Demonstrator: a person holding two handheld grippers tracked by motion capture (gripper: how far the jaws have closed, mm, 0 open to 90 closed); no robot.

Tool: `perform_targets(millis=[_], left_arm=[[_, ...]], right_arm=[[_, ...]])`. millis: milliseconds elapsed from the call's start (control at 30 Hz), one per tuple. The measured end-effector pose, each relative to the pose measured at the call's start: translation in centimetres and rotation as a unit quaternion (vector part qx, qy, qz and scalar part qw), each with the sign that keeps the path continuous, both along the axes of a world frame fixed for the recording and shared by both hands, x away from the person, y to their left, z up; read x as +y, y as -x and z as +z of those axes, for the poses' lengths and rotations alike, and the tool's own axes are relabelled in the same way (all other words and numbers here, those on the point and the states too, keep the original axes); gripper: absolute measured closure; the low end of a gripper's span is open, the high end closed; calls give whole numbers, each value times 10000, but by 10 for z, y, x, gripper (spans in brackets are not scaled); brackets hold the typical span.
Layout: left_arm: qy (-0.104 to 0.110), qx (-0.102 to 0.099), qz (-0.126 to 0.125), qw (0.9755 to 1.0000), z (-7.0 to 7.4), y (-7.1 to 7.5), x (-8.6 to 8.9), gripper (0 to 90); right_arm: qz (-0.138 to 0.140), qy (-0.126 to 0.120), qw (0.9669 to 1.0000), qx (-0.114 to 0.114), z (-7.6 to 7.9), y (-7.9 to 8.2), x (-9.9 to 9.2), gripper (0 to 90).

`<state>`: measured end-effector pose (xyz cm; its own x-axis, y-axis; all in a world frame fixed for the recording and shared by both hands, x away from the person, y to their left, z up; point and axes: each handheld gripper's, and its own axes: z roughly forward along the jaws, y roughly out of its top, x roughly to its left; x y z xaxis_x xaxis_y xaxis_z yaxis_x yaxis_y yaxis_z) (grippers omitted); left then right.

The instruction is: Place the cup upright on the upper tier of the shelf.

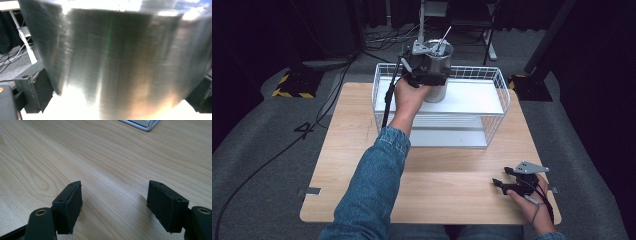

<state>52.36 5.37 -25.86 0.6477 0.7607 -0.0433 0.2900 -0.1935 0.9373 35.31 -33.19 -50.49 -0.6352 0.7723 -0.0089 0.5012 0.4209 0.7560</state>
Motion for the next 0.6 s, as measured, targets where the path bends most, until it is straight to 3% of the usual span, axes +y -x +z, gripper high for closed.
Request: perform_targets(millis=[100, 600], left_arm=[[16, 57, -5, 10000, -1, -1, 2, 0], [29, -107, -171, 9998, 1, 5, 13, 0]], right_arm=[[-1, 0, 10000, 0, 0, 0, 0, 287], [1, -12, 10000, 10, 0, 0, 0, 287]])
